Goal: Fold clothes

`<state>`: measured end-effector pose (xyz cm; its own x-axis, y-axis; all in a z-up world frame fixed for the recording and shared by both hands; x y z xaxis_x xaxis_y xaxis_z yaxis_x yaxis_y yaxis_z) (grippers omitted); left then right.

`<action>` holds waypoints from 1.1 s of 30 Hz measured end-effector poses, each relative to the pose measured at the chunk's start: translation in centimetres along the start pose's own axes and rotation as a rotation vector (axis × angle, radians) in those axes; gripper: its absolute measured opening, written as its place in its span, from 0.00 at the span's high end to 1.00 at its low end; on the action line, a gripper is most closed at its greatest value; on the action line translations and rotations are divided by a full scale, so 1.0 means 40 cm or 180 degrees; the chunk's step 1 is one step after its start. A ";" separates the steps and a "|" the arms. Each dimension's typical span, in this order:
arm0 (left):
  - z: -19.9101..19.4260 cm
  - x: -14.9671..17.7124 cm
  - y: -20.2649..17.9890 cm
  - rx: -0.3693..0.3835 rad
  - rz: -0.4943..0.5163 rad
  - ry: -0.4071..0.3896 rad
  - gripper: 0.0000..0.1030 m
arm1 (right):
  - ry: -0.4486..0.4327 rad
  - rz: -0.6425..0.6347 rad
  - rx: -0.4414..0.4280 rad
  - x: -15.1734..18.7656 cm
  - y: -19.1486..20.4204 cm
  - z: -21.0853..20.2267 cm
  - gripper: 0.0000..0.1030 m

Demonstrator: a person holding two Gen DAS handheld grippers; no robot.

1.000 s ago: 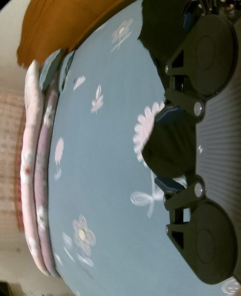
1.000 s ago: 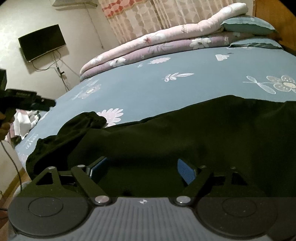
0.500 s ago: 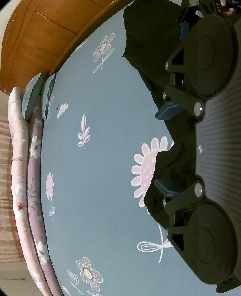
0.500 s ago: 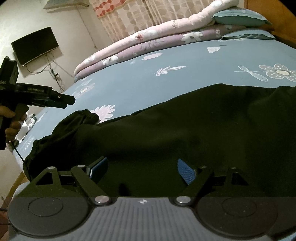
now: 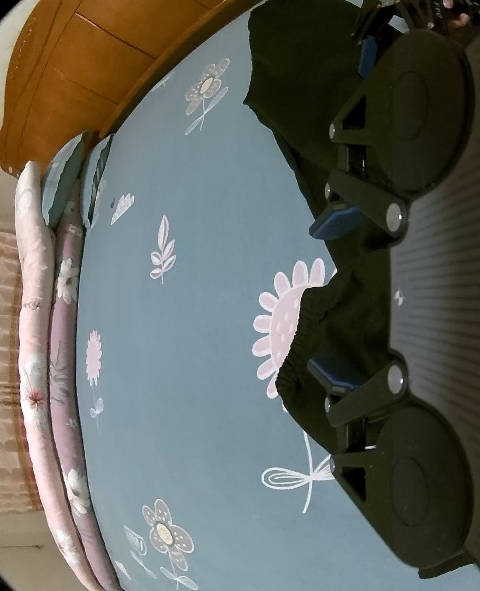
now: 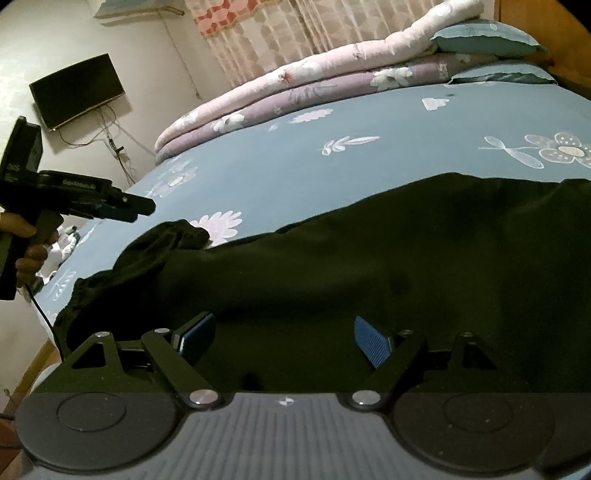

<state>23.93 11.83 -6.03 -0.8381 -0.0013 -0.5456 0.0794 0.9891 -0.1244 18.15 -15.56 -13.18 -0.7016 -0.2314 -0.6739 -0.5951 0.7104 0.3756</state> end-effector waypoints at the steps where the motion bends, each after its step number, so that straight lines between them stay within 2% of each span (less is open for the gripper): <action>1: -0.001 0.000 0.000 -0.0001 0.0003 0.0001 0.31 | -0.0002 -0.0003 -0.0005 -0.001 0.002 -0.001 0.17; 33: -0.012 0.015 0.012 0.0014 -0.0027 0.0041 0.31 | -0.0043 0.0041 0.0069 -0.013 -0.003 -0.017 0.16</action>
<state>23.19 12.37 -6.01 -0.8456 -0.0078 -0.5338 0.0746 0.9884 -0.1325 18.33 -15.97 -12.46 -0.7038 -0.2133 -0.6776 -0.5773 0.7275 0.3707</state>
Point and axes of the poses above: each gripper's, at about its wrist camera, not at the fingertips, and z roughly the way its jaws point, y to its left, x to its underside, the point moved 7 cm from there along z, roughly the way its jaws point, and after that the axes turned 7 degrees about y, right-handed, at the moved point
